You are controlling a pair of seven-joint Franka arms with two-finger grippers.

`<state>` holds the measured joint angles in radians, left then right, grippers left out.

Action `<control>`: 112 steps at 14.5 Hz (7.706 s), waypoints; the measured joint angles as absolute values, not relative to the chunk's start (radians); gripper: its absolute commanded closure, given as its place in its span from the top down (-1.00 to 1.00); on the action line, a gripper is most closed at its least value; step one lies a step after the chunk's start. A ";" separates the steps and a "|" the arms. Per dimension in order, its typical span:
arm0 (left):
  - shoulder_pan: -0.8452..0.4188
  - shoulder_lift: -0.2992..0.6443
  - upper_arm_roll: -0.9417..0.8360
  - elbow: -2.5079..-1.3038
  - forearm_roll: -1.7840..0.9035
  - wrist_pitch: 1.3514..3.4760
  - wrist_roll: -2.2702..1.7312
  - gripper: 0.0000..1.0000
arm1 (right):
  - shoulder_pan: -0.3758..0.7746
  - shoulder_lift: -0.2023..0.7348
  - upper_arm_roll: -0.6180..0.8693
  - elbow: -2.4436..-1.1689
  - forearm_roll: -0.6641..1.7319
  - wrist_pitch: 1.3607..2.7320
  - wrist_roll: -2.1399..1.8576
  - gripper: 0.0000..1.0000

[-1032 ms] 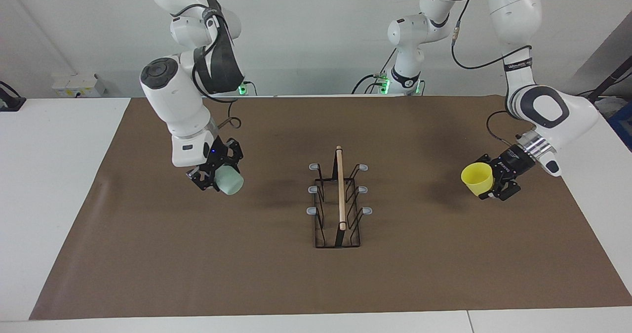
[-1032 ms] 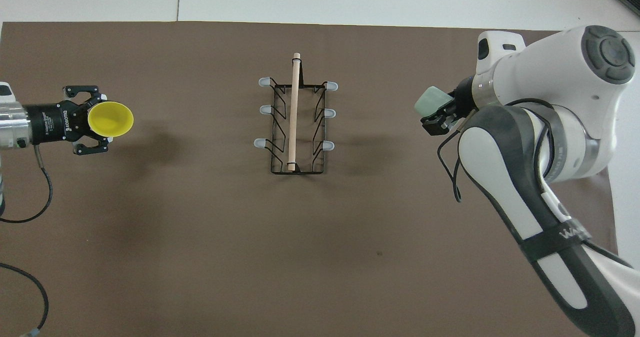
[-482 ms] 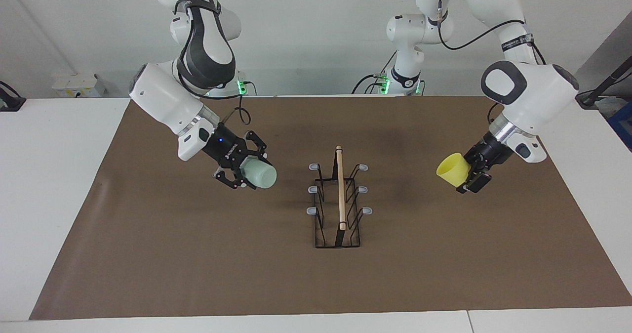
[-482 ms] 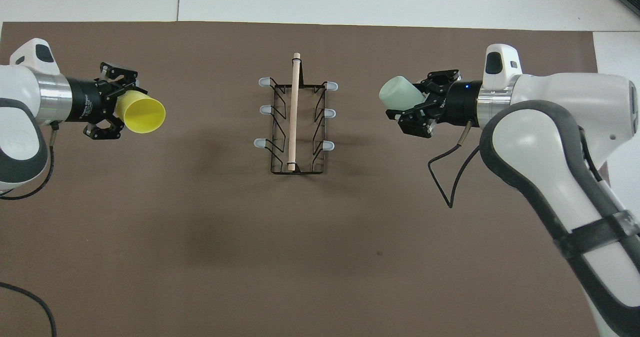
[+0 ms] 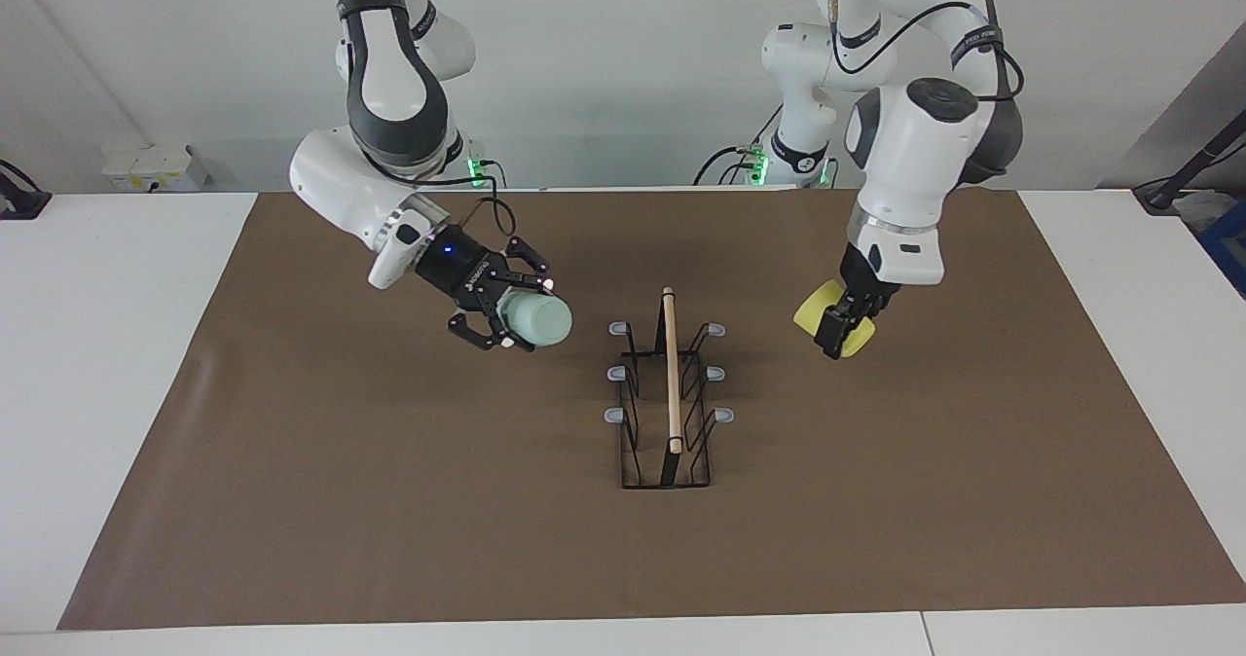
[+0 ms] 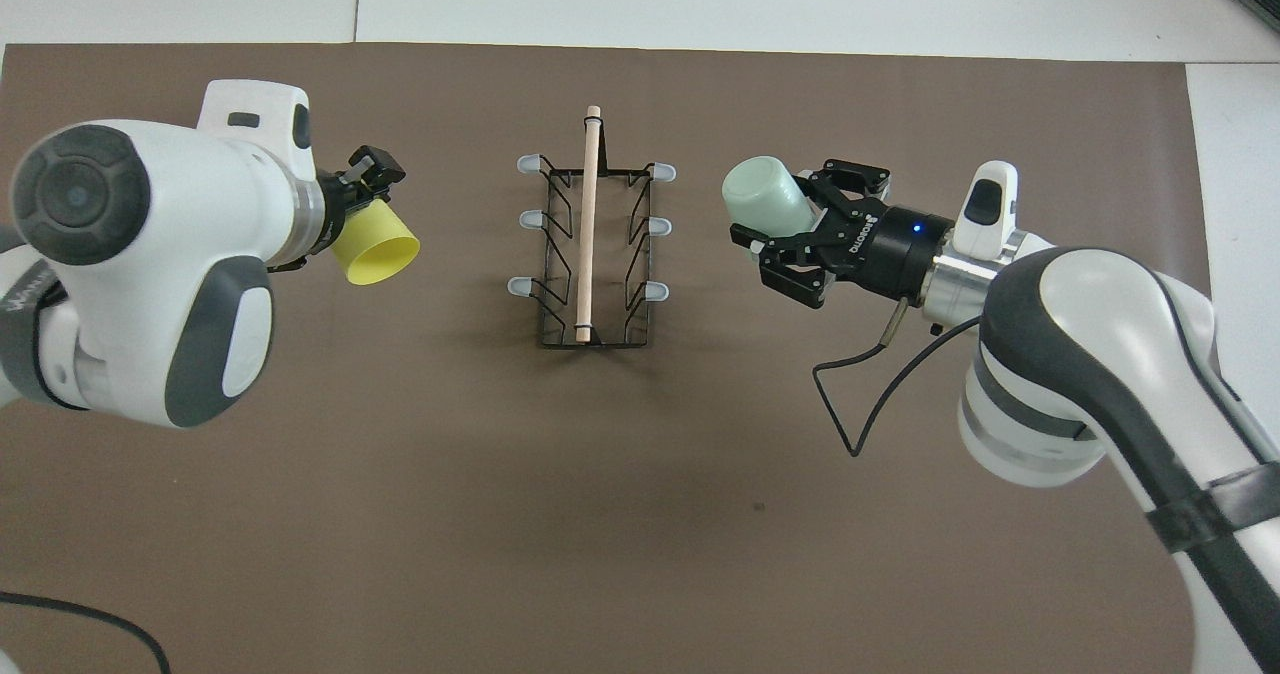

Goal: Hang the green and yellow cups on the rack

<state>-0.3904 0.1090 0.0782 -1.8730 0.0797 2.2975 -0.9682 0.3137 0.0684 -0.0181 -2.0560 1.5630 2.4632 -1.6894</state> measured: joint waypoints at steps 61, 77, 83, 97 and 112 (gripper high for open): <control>-0.303 0.025 0.099 -1.879 0.210 2.269 -0.388 1.00 | 0.214 0.118 -0.030 -2.265 2.007 2.250 -2.461 1.00; -0.111 -0.045 0.092 -1.709 -0.010 1.716 0.173 1.00 | -0.094 0.135 -0.032 -2.072 0.679 2.538 -2.013 1.00; -0.059 -0.061 0.005 -1.675 -0.010 1.633 0.176 1.00 | -0.073 0.140 -0.031 -2.067 0.304 2.613 -1.668 1.00; -0.063 -0.024 -0.015 -1.587 -0.010 1.552 0.179 1.00 | 0.098 0.058 -0.014 -1.807 -0.249 1.989 -0.283 1.00; -0.061 -0.023 -0.005 -1.605 -0.010 1.532 0.176 1.00 | 0.064 -0.040 -0.102 -1.653 -0.023 1.531 -0.089 1.00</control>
